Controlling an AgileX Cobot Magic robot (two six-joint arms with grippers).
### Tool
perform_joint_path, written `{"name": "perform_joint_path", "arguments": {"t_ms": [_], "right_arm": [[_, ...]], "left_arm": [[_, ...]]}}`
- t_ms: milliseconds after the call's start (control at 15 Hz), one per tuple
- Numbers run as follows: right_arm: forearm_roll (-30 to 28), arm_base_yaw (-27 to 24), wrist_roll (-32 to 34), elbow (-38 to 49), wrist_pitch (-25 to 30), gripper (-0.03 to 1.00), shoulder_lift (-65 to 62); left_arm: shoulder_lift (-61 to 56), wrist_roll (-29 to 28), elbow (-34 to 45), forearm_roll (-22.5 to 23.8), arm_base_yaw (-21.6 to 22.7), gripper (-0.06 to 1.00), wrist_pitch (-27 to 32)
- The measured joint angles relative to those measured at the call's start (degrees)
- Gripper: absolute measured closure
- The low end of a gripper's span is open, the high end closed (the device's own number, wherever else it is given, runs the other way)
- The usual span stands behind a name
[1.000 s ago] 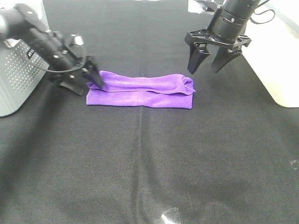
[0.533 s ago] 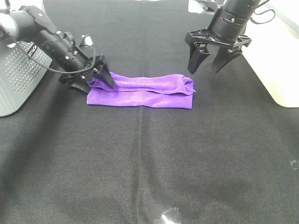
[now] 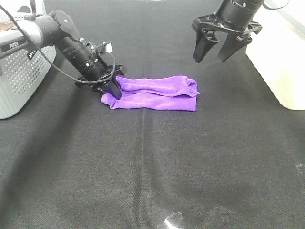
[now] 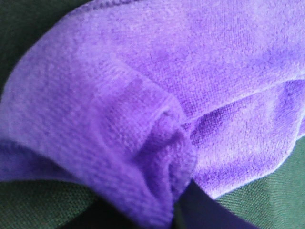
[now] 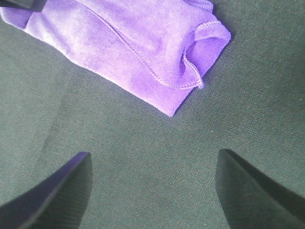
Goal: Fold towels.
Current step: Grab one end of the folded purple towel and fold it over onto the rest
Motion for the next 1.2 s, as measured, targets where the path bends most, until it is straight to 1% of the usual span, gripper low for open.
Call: {"name": "perform_joint_path", "arguments": {"t_ms": [133, 200, 267, 333, 400, 467, 533, 600, 800, 867, 1000, 1067, 1133, 1200], "right_arm": [[0.0, 0.0, 0.0, 0.0, 0.0, 0.25, -0.7], [0.0, 0.0, 0.2, 0.0, 0.0, 0.25, -1.4], [0.0, 0.0, 0.6, 0.0, 0.0, 0.25, -2.3], [0.0, 0.0, 0.9, 0.0, 0.1, 0.25, -3.6], [0.0, 0.0, 0.9, 0.0, 0.1, 0.25, -5.5], [0.0, 0.0, 0.9, 0.0, 0.1, 0.25, -5.5], [0.0, 0.0, 1.1, 0.0, 0.1, 0.25, -6.5], [-0.1, 0.0, 1.1, 0.0, 0.1, 0.25, -7.6], [-0.1, 0.0, 1.3, 0.0, 0.2, 0.25, -10.7], [0.0, 0.0, 1.3, 0.0, 0.2, 0.25, -11.5], [0.0, 0.0, 1.4, 0.0, 0.2, 0.25, -13.6], [0.0, 0.0, 1.4, 0.0, 0.2, 0.25, -14.3], [0.0, 0.0, 1.5, 0.0, 0.2, 0.25, -15.1], [0.0, 0.0, 2.1, 0.0, 0.2, 0.25, -16.0]], "left_arm": [[0.9, -0.5, -4.8, 3.6, -0.6, 0.91, 1.5], [0.9, -1.2, -7.2, 6.0, -0.7, 0.91, 1.4], [0.5, -1.8, -10.1, 7.2, -0.7, 0.91, 1.3], [-0.1, -2.0, -12.4, 7.2, -0.7, 0.91, 1.3], [-0.7, -1.9, -15.7, 5.7, -1.3, 0.91, 1.2], [-0.7, -1.9, -15.7, 5.7, -1.3, 0.91, 1.2], [-0.9, -1.4, -16.7, 4.3, -2.3, 0.91, 1.0], [-0.9, -0.7, -16.8, 3.6, -3.8, 0.91, 0.9], [0.4, 0.4, -16.8, 3.4, -8.9, 0.91, 1.0], [1.0, 0.4, -16.8, 3.5, -10.2, 0.91, 1.0], [2.7, -1.4, -16.8, 3.9, -12.8, 0.90, 1.0], [3.2, -2.3, -16.8, 4.0, -13.5, 0.88, 0.8], [3.4, -2.9, -16.8, 3.4, -14.5, 0.77, -0.5], [3.5, -3.2, -16.8, 2.3, -15.6, 0.58, -2.0]]}}
